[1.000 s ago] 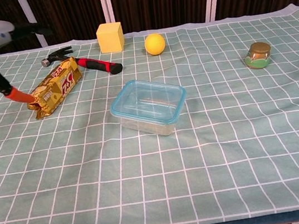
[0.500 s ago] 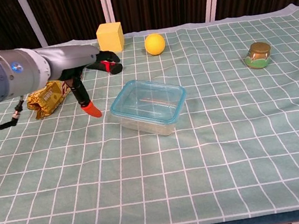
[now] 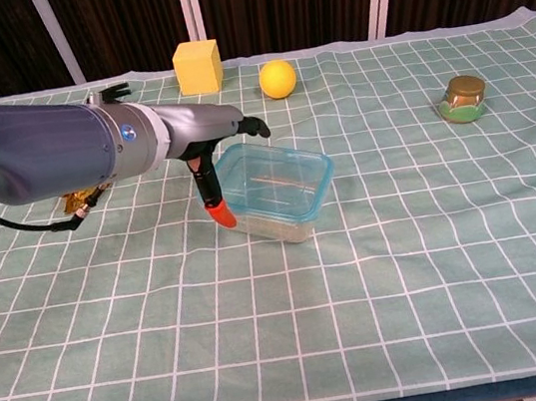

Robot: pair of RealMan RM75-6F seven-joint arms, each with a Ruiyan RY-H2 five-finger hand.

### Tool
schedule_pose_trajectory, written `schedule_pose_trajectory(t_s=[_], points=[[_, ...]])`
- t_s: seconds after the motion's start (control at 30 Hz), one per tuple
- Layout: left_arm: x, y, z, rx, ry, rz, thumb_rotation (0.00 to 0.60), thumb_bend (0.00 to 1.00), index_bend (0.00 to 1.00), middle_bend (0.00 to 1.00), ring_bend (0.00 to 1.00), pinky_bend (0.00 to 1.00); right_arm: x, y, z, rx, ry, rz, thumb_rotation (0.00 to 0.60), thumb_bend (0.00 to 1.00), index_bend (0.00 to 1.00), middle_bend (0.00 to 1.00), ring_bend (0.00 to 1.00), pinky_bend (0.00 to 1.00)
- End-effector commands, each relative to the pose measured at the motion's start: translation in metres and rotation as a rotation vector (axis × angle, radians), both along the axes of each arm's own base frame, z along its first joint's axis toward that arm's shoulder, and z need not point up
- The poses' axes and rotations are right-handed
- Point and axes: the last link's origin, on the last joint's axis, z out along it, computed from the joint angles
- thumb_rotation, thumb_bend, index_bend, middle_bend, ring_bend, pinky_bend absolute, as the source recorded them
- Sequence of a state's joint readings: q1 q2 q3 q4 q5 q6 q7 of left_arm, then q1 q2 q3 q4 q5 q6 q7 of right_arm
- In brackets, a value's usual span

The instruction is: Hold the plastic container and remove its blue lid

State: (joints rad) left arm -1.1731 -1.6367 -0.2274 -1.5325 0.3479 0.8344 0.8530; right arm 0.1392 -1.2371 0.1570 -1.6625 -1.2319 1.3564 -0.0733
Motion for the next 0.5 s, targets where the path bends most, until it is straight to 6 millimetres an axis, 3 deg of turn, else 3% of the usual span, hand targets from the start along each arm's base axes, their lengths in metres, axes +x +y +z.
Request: schedule_pose_trajectory(t_s=[0.03,0.37,0.43,0.5], points=[[0.003,0.002,-0.005,-0.018,0.007,-0.004,0.6,0.0,0.0,0.0,0.0,0.0,0.0,0.0,0.0,0.0,-0.001,-0.002,0.6,0.19,0.0,0.0,0.0,0.0],[0.006,0.01,-0.012,-0.027,0.023,-0.004,0.6,0.0,0.0,0.0,0.0,0.0,0.001,0.001,0.0,0.003,-0.007,-0.001,0.6,0.19,0.0,0.0,0.0,0.0],[0.007,0.012,-0.014,-0.026,0.024,-0.006,0.6,0.0,0.0,0.0,0.0,0.05,0.001,0.001,-0.001,0.005,-0.006,-0.001,0.6,0.19,0.0,0.0,0.0,0.0],[0.007,0.015,-0.016,-0.021,0.018,-0.007,0.6,0.0,0.0,0.01,0.03,0.16,0.001,0.001,-0.001,0.005,-0.007,-0.001,0.6,0.19,0.0,0.0,0.0,0.0]])
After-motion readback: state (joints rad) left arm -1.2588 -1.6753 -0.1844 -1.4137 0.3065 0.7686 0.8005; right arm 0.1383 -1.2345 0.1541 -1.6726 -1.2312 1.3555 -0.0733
